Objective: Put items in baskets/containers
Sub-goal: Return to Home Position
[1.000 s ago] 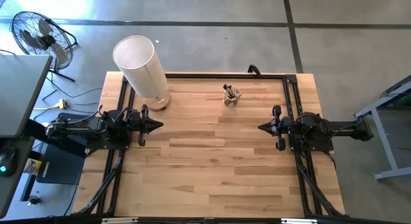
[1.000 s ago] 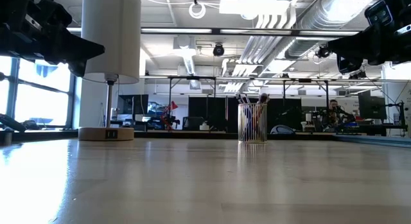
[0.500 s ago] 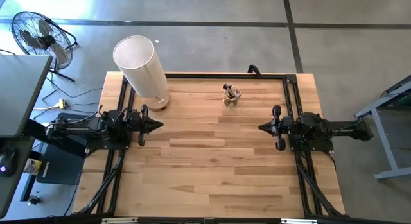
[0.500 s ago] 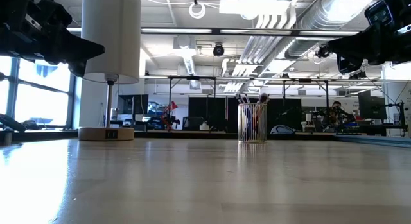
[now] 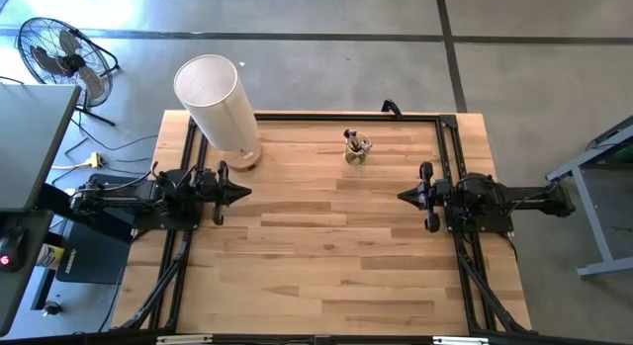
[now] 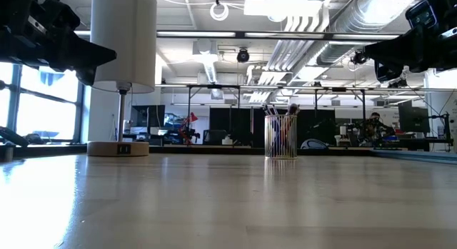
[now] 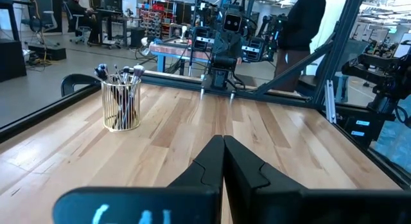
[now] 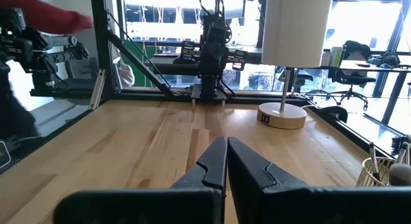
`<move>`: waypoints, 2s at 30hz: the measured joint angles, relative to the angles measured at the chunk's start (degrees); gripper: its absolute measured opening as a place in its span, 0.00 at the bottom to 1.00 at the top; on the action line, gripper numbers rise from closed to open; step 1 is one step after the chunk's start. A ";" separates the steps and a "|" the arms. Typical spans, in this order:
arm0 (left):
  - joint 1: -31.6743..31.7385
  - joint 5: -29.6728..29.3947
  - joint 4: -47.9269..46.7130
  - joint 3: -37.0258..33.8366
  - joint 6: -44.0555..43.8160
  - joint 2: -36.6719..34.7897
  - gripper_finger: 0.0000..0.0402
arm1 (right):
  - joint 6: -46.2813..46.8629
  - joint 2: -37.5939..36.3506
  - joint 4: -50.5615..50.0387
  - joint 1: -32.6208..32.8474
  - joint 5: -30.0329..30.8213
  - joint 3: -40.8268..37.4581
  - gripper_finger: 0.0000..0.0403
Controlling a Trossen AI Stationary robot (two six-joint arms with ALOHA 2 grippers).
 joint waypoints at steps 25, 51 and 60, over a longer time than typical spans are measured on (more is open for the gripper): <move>-0.02 0.00 0.02 0.00 -0.01 0.00 0.00 | 0.00 0.02 0.00 0.00 0.02 -0.04 0.01; -0.02 -0.01 0.01 -0.01 0.00 -0.02 0.00 | 0.00 0.00 -0.02 0.02 0.04 -0.04 0.02; -0.02 0.00 0.01 -0.02 0.01 0.00 0.00 | 0.00 0.00 -0.02 0.01 0.03 -0.04 0.02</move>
